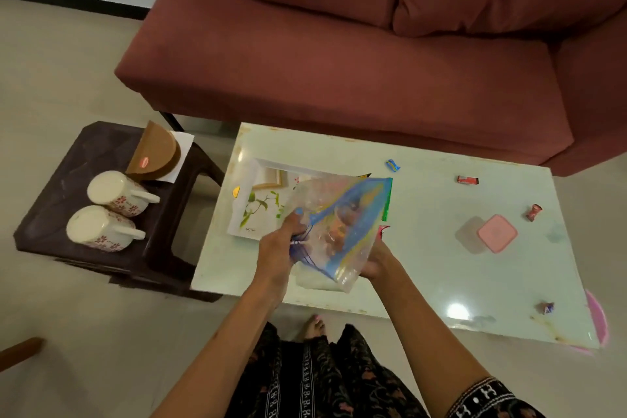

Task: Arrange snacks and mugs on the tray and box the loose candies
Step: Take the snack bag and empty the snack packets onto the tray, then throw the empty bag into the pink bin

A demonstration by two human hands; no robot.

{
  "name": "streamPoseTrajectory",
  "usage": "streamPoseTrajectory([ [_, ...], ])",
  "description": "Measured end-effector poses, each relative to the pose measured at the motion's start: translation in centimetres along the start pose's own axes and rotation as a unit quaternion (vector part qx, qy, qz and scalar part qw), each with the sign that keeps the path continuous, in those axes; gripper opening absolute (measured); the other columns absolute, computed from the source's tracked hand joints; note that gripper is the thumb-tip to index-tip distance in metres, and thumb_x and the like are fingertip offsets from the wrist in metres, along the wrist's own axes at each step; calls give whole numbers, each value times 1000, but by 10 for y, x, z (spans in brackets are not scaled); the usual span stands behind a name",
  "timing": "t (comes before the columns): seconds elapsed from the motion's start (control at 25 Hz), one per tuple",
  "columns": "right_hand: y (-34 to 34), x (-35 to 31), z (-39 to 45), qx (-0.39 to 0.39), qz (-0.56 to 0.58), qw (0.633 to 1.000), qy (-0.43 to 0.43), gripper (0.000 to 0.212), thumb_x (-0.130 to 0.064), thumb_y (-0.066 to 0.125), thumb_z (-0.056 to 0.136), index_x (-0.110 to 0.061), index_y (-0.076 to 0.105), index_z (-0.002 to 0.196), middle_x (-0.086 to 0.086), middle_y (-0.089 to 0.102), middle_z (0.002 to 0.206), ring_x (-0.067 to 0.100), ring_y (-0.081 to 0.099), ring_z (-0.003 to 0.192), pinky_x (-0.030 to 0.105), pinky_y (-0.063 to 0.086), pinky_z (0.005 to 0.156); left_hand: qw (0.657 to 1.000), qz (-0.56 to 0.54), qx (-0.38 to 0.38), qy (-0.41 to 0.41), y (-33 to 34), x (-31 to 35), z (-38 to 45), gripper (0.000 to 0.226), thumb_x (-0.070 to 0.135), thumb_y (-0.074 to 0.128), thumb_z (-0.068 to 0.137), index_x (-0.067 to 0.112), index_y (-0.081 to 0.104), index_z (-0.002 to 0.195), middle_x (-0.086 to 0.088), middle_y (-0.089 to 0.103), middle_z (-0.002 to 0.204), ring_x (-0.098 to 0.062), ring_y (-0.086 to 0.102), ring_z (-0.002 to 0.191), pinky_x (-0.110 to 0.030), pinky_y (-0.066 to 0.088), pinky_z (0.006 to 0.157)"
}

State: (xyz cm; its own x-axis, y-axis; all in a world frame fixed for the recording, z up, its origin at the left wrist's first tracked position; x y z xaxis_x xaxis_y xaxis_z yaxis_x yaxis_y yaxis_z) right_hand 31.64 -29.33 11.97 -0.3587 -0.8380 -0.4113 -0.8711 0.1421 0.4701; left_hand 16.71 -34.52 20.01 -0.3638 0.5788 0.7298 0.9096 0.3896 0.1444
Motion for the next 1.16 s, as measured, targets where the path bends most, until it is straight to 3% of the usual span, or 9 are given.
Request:
streamPoseTrajectory([
  [0.12,21,-10,-21,-60,-157,983,-69,43,-5,24,99,-7,47,135,5,69,97,24,58,83,29,47,79,998,33,-58,-15,12,-12,-12,30,54,62,71,25,62,78,3,67,78,-14,63,77,-38,49,80],
  [0.28,33,2,-64,-103,-242,944,-198,28,-17,50,91,-27,73,77,-10,73,75,9,66,72,19,55,65,1000,11,-11,18,26,-22,-33,60,63,74,44,26,63,90,8,64,88,-10,61,86,-27,49,68],
  [0.44,12,33,-98,-156,-311,922,-172,31,1,47,92,-16,73,85,1,71,83,17,67,77,35,56,79,991,-93,96,5,21,-56,-53,37,25,76,65,13,57,94,-4,64,87,-17,65,75,-24,50,46],
  [0.56,-16,60,-123,-96,-269,940,-186,22,8,52,86,0,69,98,7,71,82,21,67,73,33,57,72,982,-128,132,38,25,-87,-78,25,8,69,70,17,55,88,-3,61,84,-20,62,75,-25,51,43],
  [0.68,-54,87,-149,81,-276,937,-199,33,-17,63,87,-9,57,118,6,63,109,15,61,89,26,54,72,968,-178,163,73,30,-116,-101,24,3,61,75,25,54,81,3,59,81,-14,60,73,-21,50,41],
  [0.76,-77,105,-165,80,-325,940,-61,55,-56,54,83,-20,49,124,7,57,120,21,60,95,32,54,71,959,-199,176,96,37,-131,-117,26,2,59,77,27,55,83,5,60,82,-14,60,75,-26,54,48],
  [0.92,-113,99,-204,-55,-181,978,93,72,-85,38,67,-23,57,98,1,69,67,18,67,57,25,52,48,964,-60,187,178,73,-161,-144,21,5,61,79,14,59,98,-4,66,96,-24,63,93,-35,53,84],
  [1.04,-152,68,-225,-47,-132,989,55,77,-83,45,65,-23,62,110,6,70,103,24,71,85,35,58,66,933,151,154,288,124,-177,-158,25,11,66,76,5,62,100,-6,64,94,-27,62,92,-19,43,74],
  [1.16,-189,37,-241,-35,-88,995,11,70,-74,51,72,-18,66,110,9,70,107,28,70,92,43,57,76,844,359,81,390,179,-198,-169,38,15,72,68,7,63,104,-10,64,104,-28,55,105,-29,41,83],
])
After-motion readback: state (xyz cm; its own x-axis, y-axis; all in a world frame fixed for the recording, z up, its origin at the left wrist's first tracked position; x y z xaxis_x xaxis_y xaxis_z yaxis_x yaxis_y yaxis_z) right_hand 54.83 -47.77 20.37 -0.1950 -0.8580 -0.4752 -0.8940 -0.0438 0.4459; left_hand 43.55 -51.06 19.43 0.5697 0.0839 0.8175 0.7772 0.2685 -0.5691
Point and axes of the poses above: each hand's wrist, its own z-axis towards the middle knuckle, its own y-axis out of the palm, x = y × z, the point moved 2 cm from there along z, towards the middle knuckle
